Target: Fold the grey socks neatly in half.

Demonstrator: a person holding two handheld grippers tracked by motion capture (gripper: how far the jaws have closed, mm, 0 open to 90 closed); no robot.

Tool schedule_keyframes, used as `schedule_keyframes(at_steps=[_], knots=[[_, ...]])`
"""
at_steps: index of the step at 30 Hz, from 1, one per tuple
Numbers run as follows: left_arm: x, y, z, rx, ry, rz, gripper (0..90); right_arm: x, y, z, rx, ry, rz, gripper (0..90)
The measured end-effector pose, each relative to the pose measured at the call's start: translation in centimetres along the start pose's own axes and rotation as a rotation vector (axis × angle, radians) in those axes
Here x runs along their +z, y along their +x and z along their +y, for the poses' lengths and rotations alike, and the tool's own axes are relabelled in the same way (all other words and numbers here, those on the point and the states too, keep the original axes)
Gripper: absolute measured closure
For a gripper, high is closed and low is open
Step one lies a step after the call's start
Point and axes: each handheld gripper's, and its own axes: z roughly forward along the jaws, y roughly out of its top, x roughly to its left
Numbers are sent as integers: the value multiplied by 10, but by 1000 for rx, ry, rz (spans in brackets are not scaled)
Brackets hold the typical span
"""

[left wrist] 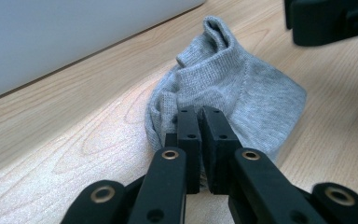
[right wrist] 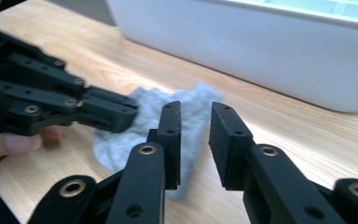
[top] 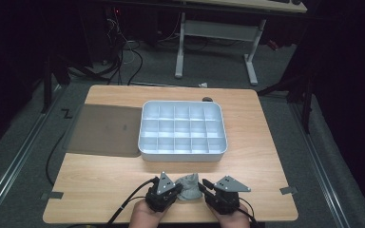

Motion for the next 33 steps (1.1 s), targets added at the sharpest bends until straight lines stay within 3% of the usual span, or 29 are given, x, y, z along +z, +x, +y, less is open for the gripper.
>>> schedule_keyframes(at_steps=[2,9,14,25,26,33], knots=[[0,0,0,2,1,0,867,-2,-5,-4,34,8,-1,714],[0,0,0,0,1,-2,867,9,-2,-15,50,67,22,631],[0,0,0,-3,1,-8,870,21,-3,-21,97,118,60,613],[1,0,1,-1,7,-10,877,24,-2,-24,118,126,91,759],[1,0,1,-2,8,-11,879,23,-1,-24,98,118,86,811],[7,-6,4,13,14,-21,884,18,-1,-21,60,115,57,828]])
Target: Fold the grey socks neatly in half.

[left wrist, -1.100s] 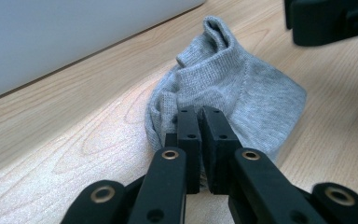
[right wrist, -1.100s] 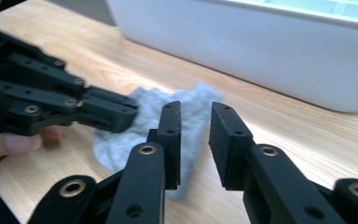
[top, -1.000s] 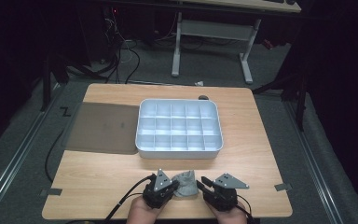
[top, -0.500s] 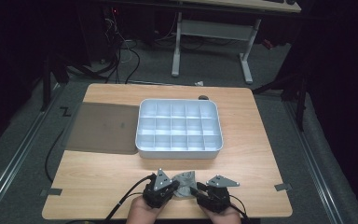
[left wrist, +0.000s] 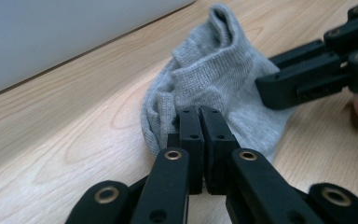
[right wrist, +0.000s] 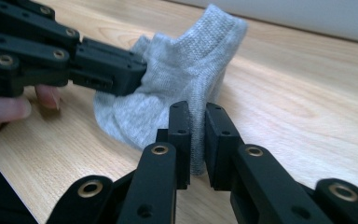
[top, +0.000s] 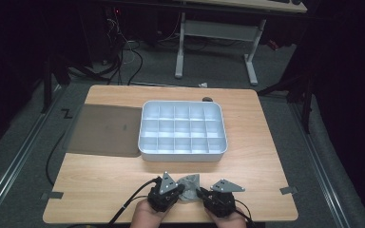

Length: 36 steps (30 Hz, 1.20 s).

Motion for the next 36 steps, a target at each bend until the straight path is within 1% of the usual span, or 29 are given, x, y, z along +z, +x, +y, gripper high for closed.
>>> schedule_keyframes(at_steps=[1,4,6,11,13,14,16,17,18,19,21,23,25,26,27,28,29,30,31,32,33,34,36], knots=[[1,-1,1,6,2,-2,885,-3,-2,1,7,-6,-5,828],[6,-6,4,17,2,-6,886,-12,-5,3,8,-30,-8,828],[7,-6,4,20,4,-6,887,-15,-4,4,11,-41,-2,828],[7,-6,4,19,6,-9,889,-15,8,4,-18,-58,7,828],[7,-6,4,17,6,-10,889,-14,11,6,-36,-65,8,826],[7,-6,4,17,6,-11,890,-12,15,6,-50,-73,14,817],[7,-6,4,16,5,-12,890,-13,17,7,-49,-82,17,761],[7,-5,4,15,7,-15,889,-13,15,9,-43,-88,33,729],[7,-5,4,15,8,-18,890,-17,12,11,-36,-105,30,726],[7,-5,4,15,8,-18,889,-17,12,11,-36,-105,30,726],[7,-5,4,16,7,-17,889,-24,6,13,-23,-123,17,729],[7,-5,4,16,8,-17,889,-29,0,13,-19,-143,1,752],[7,-5,4,16,8,-17,889,-33,-8,13,-7,-153,-35,803],[7,-5,4,16,8,-17,889,-32,-15,11,13,-144,-62,853],[7,-5,4,16,8,-17,889,-32,-15,11,13,-144,-62,853],[7,-5,4,16,8,-18,889,-31,-18,11,18,-130,-77,865],[7,-5,4,14,7,-17,889,-26,-22,9,14,-110,-94,882],[7,-5,4,15,7,-17,889,-22,-24,8,18,-85,-97,889],[7,-5,4,14,8,-19,889,-17,-26,7,15,-64,-96,895],[7,-5,4,13,8,-19,889,-9,-25,6,17,-32,-90,900],[7,-5,4,12,7,-18,889,-9,-25,6,17,-32,-90,900],[7,-5,4,13,7,-18,889,-6,-23,6,7,-24,-82,900],[7,-5,4,14,7,-18,889,2,-16,6,-10,-10,-56,900]])
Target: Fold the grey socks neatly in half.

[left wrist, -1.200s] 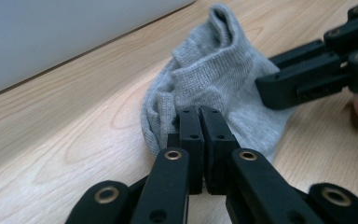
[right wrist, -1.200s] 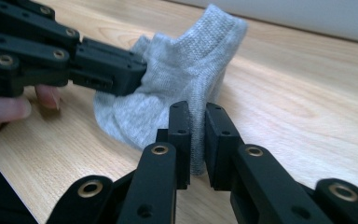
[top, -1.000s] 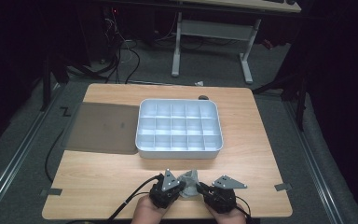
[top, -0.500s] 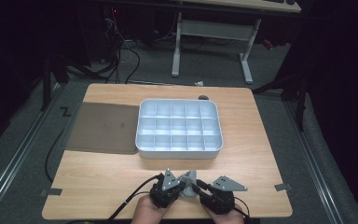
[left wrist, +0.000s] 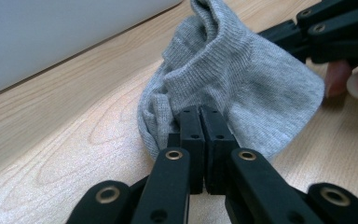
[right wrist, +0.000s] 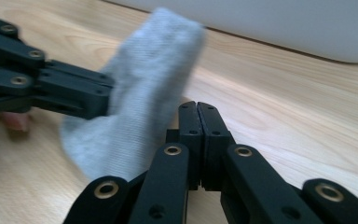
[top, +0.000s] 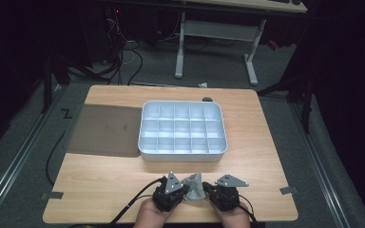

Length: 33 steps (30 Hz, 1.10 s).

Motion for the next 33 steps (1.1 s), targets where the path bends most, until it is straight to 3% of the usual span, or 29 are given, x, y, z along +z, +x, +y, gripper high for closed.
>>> schedule_keyframes(at_steps=[20,28,33], knots=[[0,0,0,1,1,-2,889,-8,29,5,-65,-79,99,900],[0,1,0,-4,0,-10,867,-3,30,2,-74,-64,82,898],[-4,7,-1,-58,-27,-47,793,-3,28,2,-74,-66,73,887]])
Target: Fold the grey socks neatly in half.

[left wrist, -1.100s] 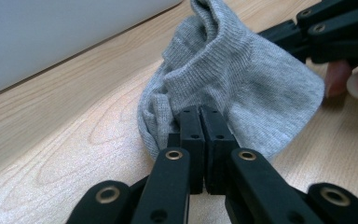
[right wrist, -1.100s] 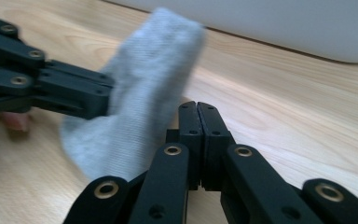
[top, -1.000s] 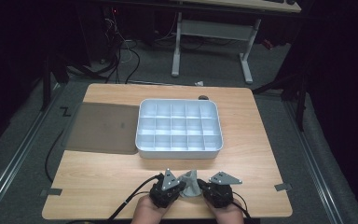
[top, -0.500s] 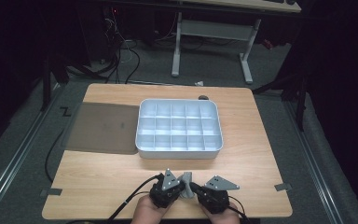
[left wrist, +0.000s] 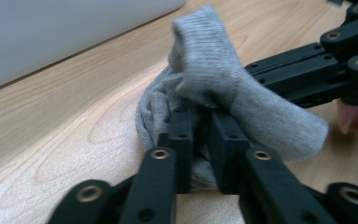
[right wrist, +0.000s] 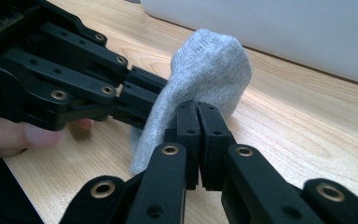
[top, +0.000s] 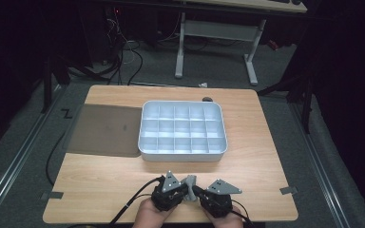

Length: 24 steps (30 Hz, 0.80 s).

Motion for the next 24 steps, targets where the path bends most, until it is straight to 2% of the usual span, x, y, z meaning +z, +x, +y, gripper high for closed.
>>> schedule_keyframes(at_steps=[3,10,20,24], knots=[[-3,4,-1,-32,-22,-23,756,-1,-1,0,4,3,-3,881],[-9,2,0,-21,-49,-29,746,-2,-2,1,10,2,-13,872],[-31,13,-1,-42,-101,-1,725,-2,-3,1,15,3,-12,866],[-33,24,-5,-85,-75,33,716,-3,-3,1,9,1,-12,865]])
